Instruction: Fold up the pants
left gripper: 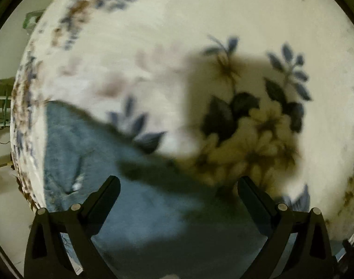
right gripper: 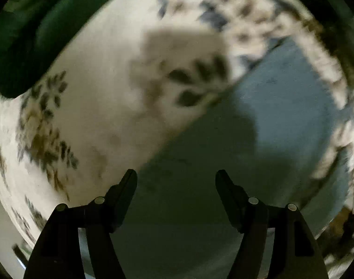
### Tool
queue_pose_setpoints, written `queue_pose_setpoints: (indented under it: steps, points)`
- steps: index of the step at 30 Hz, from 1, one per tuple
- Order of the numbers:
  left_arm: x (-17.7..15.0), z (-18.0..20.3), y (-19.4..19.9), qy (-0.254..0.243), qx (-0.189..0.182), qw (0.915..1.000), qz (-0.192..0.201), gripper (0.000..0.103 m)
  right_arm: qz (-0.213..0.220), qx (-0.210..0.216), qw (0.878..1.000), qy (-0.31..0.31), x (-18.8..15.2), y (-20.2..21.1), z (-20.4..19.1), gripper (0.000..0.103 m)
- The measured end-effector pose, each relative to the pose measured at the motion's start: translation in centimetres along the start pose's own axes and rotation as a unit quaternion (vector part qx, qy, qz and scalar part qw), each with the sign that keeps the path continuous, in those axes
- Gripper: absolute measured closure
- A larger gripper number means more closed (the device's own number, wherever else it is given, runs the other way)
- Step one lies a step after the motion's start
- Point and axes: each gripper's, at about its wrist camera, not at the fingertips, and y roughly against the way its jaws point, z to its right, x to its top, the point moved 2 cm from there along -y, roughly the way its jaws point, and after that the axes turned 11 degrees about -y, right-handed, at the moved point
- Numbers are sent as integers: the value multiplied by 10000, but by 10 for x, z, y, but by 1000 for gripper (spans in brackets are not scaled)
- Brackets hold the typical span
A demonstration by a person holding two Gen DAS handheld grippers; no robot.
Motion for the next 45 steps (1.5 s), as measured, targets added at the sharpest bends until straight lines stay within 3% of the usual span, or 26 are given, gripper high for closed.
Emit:
queue_pose_setpoints:
  steps: [4, 5, 6, 7, 8, 9, 10, 11, 13, 15, 23, 26, 27, 29, 32, 36, 39, 43, 45]
  points:
    - [12, 2, -19, 82, 20, 9998, -186, 3, -201, -401, 9968, -656, 13, -34, -19, 30]
    - [11, 1, -17, 113, -59, 9999, -105, 13, -223, -477, 9958, -753, 13, -38, -21, 30]
    - [10, -2, -12, 106, -130, 9999, 28, 33, -191, -549, 9951, -805, 11, -39, -24, 30]
    - [7, -3, -6, 83, -93, 9998, 151, 45, -169, -591, 9949, -796, 9, -39, -26, 30]
    - [5, -12, -5, 55, -114, 9996, 254, 82, -113, -610, 9952, -759, 5, -38, -29, 31]
    - [3, -15, -1, 57, -101, 9993, 349, 93, -66, -578, 9956, -740, 3, -36, -29, 37]
    - [0, -18, 1, 77, -208, 9989, 421, 94, -16, -562, 9957, -729, -1, -35, -28, 53]
    - [-3, -21, 2, 95, -294, 9985, 454, 99, 16, -595, 9955, -736, -5, -34, -28, 62]
    - [-12, -29, 5, 144, -482, 9969, 599, 101, 76, -594, 9950, -802, -15, -30, -19, 89]
    - [-25, -40, 11, 194, -689, 9940, 829, 102, 45, -417, 9955, -849, -23, -26, -11, 95]
    - [-92, -93, 67, 443, -1342, 9755, 1684, 102, 395, 414, 9979, -305, -81, 45, 18, 97]
    - [-143, -104, 95, 464, -1493, 9666, 2032, 102, 436, 785, 9959, -111, -108, 79, 51, 97]
    - [-156, -111, 96, 473, -1493, 9651, 2099, 102, 426, 884, 9952, -61, -93, 85, 61, 97]
    - [-203, -124, 97, 501, -1458, 9635, 2189, 102, 387, 1029, 9939, 39, -101, 104, 109, 97]
    - [-262, -128, 79, 647, -1402, 9664, 2054, 102, 303, 1079, 9936, 137, -103, 125, 196, 98]
    - [-342, -140, 26, 906, -1248, 9756, 1562, 102, 139, 854, 9960, 208, -128, 105, 271, 98]
    - [-369, -139, -20, 1053, -1185, 9800, 1206, 102, -111, 697, 9974, 145, -145, 74, 316, 98]
    - [-376, -131, -52, 953, -1066, 9829, 1162, 100, -472, 690, 9961, 268, -151, 31, 349, 96]
    - [-377, -128, -49, 912, -1037, 9823, 1268, 98, -629, 806, 9938, 435, -149, 21, 357, 86]
